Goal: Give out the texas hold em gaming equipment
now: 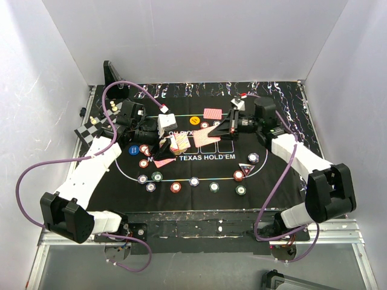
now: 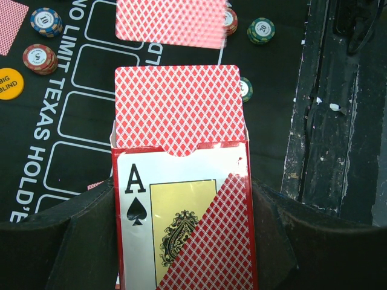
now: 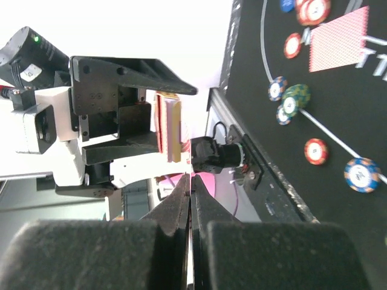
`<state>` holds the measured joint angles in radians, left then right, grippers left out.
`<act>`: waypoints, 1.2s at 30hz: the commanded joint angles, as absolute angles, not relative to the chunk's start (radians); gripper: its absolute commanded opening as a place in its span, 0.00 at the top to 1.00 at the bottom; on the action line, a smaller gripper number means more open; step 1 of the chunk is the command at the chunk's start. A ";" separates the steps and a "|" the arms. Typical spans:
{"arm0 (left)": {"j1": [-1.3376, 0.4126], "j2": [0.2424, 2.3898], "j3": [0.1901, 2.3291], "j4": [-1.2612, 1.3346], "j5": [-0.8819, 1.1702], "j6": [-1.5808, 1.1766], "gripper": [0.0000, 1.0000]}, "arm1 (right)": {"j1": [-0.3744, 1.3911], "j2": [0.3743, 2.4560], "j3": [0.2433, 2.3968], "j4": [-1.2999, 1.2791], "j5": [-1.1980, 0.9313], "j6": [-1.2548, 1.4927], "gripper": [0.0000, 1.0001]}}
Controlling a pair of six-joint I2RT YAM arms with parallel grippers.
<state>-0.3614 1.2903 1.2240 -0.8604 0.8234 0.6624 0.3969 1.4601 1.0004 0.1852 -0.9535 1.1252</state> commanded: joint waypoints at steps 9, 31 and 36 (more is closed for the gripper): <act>-0.356 1.261 1.253 -0.857 0.867 0.681 1.00 | 0.176 1.393 0.853 -0.143 -0.846 0.815 0.99; -0.356 1.250 1.256 -0.877 0.874 0.684 1.00 | 0.248 1.700 0.913 -0.208 -0.496 0.716 0.99; -0.357 1.243 1.255 -0.881 0.874 0.692 1.00 | 0.255 1.681 0.937 -0.304 -0.396 0.684 0.77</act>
<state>-0.3614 1.2900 1.2240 -0.8841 0.8314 0.6739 0.2512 1.6932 0.8921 -0.2119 -0.5091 0.7300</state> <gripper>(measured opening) 0.650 0.089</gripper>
